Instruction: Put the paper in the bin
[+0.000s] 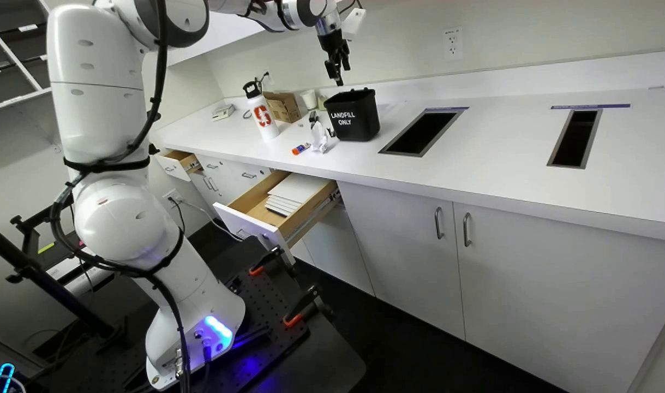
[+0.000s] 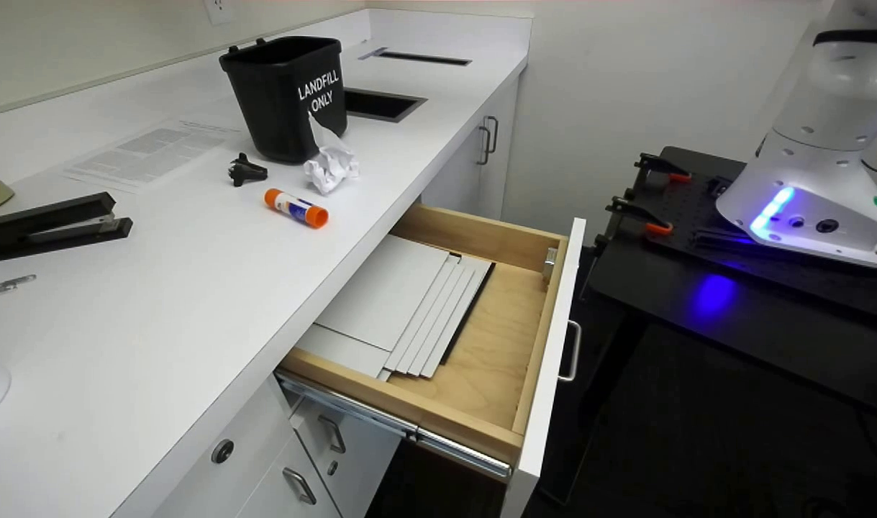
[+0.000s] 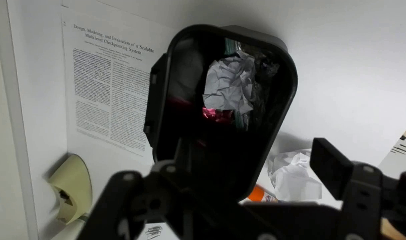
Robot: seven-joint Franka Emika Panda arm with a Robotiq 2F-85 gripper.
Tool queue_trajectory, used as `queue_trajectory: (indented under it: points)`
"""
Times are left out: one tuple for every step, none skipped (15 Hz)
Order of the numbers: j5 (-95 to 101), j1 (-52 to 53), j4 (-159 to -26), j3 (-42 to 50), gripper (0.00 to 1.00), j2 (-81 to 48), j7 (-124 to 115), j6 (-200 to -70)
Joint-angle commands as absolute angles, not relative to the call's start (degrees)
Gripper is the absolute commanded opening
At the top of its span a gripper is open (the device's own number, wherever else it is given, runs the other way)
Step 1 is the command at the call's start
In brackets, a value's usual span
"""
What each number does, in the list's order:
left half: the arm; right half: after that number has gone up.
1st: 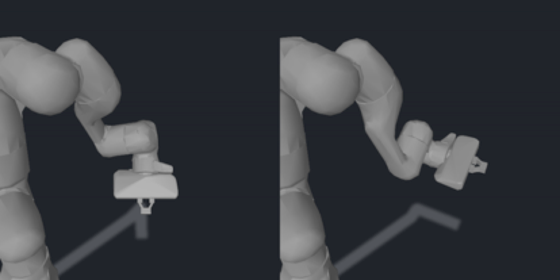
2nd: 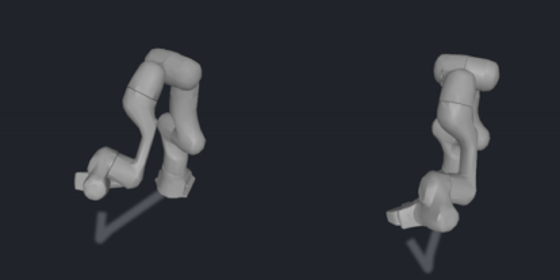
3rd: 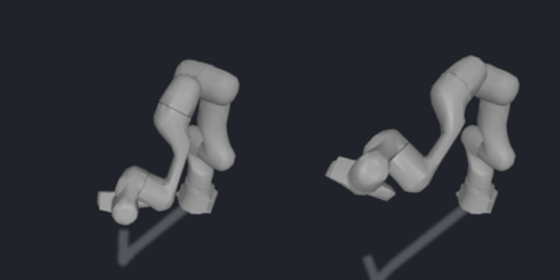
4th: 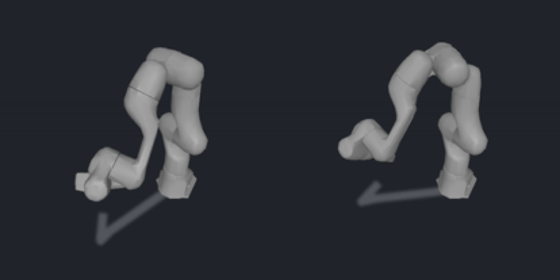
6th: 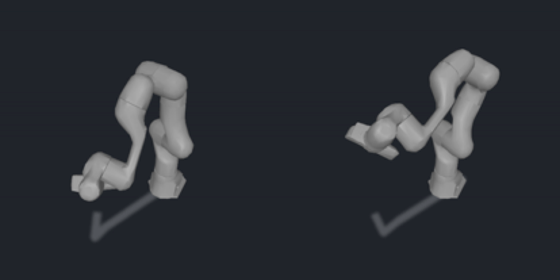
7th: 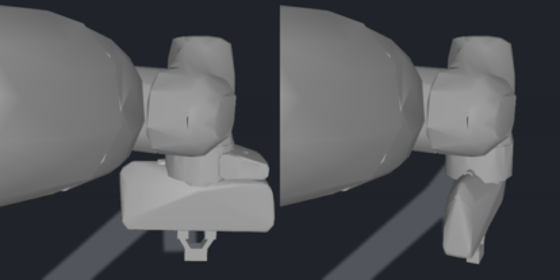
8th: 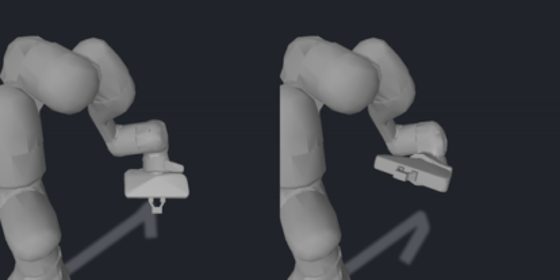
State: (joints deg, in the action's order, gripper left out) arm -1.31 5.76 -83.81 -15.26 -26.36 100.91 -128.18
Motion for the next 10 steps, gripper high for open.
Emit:
queue_trajectory:
  points:
    - [1.8, 8.2, -89.7, -13.6, 1.0, -20.4, 96.5, -131.7]
    - [3.0, 8.7, -91.2, -13.4, 1.0, -19.1, 95.1, -133.9]
    - [4.3, 9.1, -92.7, -13.2, 1.0, -17.7, 93.4, -135.9]
    - [5.6, 9.6, -94.6, -13.0, 1.0, -16.0, 91.1, -138.3]
    - [7.3, 10.0, -96.0, -12.6, 1.0, -14.7, 88.9, -140.0]
    - [8.9, 10.4, -97.5, -12.2, 1.0, -13.2, 86.2, -141.0]
    - [10.4, 10.6, -99.0, -11.9, 1.0, -11.8, 84.1, -142.1]
    - [11.9, 10.9, -100.0, -11.7, 1.0, -10.9, 81.5, -142.5]
    - [13.3, 11.0, -101.0, -11.5, 1.0, -9.9, 79.0, -143.0]
    - [14.5, 11.1, -101.8, -11.4, 1.0, -9.1, 76.9, -143.3]
